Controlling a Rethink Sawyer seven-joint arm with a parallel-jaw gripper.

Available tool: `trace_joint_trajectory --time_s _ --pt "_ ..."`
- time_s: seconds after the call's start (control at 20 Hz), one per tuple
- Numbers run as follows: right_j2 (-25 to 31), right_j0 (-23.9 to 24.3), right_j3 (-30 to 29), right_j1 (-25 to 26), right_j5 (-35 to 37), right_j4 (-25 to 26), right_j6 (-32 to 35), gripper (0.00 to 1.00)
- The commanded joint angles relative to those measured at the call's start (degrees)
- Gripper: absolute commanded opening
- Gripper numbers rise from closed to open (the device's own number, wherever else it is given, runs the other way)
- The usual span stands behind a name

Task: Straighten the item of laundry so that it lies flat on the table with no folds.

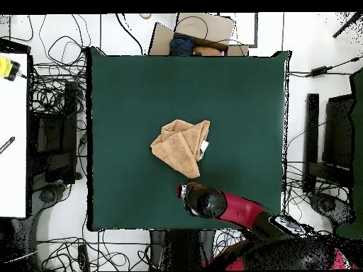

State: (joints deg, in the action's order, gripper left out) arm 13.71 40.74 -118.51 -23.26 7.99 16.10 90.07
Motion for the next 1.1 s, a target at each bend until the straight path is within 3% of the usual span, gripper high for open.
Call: trace_joint_trajectory --time_s 0.05,1.1 --pt "6.01 -0.72 4.18 1.6 -4.73 2.72 4.92 1.0" --pt "9.11 1.03 4.79 0.15 -6.28 6.14 4.73 1.0"
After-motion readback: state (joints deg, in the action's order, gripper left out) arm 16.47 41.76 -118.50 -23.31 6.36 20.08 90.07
